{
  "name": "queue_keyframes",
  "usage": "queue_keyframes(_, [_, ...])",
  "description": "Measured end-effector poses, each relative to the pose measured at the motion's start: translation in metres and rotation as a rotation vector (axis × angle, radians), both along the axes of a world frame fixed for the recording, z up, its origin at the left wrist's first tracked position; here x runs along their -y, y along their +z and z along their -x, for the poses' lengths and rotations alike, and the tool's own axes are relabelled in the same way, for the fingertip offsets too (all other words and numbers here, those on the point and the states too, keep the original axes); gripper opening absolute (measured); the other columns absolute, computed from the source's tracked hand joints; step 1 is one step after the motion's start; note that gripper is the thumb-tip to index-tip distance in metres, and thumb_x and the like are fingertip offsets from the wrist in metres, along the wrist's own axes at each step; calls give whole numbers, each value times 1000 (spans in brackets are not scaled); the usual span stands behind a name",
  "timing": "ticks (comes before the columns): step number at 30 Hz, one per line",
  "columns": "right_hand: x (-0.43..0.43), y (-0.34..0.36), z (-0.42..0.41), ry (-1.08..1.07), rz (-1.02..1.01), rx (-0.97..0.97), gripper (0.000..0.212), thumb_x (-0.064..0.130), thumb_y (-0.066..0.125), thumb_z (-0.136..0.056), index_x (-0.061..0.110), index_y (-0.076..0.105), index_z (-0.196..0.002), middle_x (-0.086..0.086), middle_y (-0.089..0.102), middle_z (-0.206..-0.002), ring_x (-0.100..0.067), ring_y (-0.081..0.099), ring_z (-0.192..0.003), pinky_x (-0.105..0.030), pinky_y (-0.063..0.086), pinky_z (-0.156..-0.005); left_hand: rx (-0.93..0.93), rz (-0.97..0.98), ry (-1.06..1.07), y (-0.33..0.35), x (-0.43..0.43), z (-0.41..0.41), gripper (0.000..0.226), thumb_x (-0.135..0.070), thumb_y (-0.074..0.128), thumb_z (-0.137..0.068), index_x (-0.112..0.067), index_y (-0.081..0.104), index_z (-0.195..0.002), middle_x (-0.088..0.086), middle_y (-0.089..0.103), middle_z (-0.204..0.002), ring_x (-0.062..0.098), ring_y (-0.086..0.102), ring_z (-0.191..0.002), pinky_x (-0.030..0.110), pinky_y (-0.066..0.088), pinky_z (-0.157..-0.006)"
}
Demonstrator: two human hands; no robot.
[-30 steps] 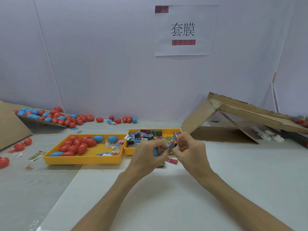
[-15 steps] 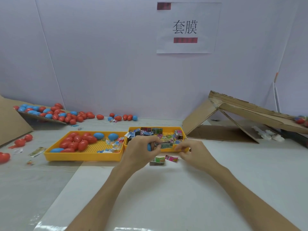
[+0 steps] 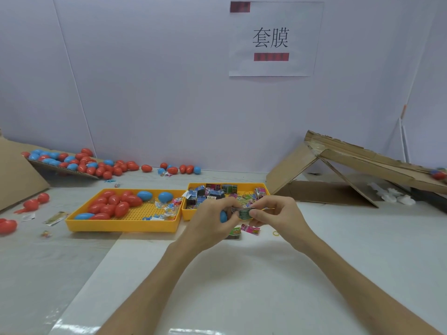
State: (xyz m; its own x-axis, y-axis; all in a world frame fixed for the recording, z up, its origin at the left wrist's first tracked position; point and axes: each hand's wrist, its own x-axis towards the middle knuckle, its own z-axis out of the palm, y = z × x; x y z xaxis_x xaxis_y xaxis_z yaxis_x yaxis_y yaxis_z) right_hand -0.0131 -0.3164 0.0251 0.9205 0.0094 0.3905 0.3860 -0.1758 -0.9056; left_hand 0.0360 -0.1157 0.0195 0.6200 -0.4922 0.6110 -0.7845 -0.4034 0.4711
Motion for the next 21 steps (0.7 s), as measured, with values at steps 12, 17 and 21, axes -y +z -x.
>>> queue_keyframes(12, [-2,-2,-1,-32,22,34,8,5,76,-86,13,77,-85,-10,76,-81,-30,75,-74,-31,61,-66,-39,-4,-58,-2,-4,-4,38,-58,62,-89,-26,70,-108,-14,59,-63,10,57,-61,17,41,-55])
queue_keyframes(17, [-2,-4,-1,-80,87,75,8,3,77,-86,11,75,-84,-5,75,-79,-25,75,-68,-26,58,-61,26,-60,8,-2,-6,-9,23,-35,70,-93,-24,74,-113,-11,63,-65,10,58,-60,20,45,-60])
queue_keyframes(21, [-7,-8,-1,-157,230,139,19,4,79,-84,23,74,-80,3,75,-75,-16,74,-69,-24,57,-63,-87,-89,47,3,-17,-13,27,-46,62,-95,-35,71,-119,-13,57,-62,3,54,-59,14,39,-54])
